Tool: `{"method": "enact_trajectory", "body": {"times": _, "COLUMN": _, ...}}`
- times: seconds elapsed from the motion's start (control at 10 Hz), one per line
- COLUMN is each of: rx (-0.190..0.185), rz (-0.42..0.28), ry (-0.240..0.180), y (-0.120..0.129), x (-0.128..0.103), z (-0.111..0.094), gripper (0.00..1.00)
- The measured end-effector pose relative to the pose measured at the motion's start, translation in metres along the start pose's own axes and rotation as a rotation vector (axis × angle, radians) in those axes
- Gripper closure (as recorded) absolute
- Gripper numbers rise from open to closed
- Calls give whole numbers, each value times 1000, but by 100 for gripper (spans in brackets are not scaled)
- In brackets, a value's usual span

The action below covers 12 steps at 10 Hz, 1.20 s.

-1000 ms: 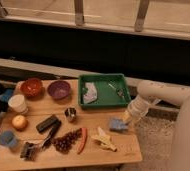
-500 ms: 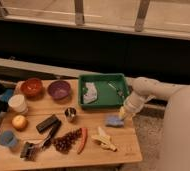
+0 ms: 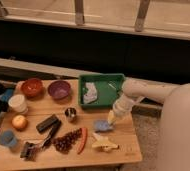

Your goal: Wipe table surface with sponge

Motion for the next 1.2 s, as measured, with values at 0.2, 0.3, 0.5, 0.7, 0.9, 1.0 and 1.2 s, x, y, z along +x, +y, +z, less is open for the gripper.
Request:
{"method": "enact_trajectory", "body": {"times": 0.2, "rx": 31, "rz": 73, "ry": 19, "y": -13, "x": 10, "z": -3, "gripper": 100}}
{"method": "enact_trajectory", "body": {"times": 0.3, "rx": 60, "rz": 108, "ry": 17, "y": -27, "x": 15, "z": -10, "gripper": 100}}
{"method": "enact_trajectory", "body": {"times": 0.5, "rx": 135, "rz": 163, "ry": -12, "y": -62, "x": 15, "z": -40, "gripper": 100}}
{"method": "enact_trajectory", "body": {"times": 0.7, "rx": 178, "rz": 179, "ry": -33, "y": -77, "x": 7, "z": -58, "gripper": 100}}
{"method": "enact_trajectory", "body": {"times": 0.9, "rx": 189, "rz": 177, "ry": -51, "y": -82, "x": -8, "z": -63, "gripper": 100}}
{"method": "enact_trajectory", "body": {"times": 1.0, "rx": 176, "rz": 158, "ry": -56, "y": -75, "x": -19, "z": -59, "gripper": 100}}
{"method": "enact_trajectory", "body": {"times": 1.2, "rx": 138, "rz": 114, "ry": -54, "y": -50, "x": -40, "z": -44, "gripper": 100}}
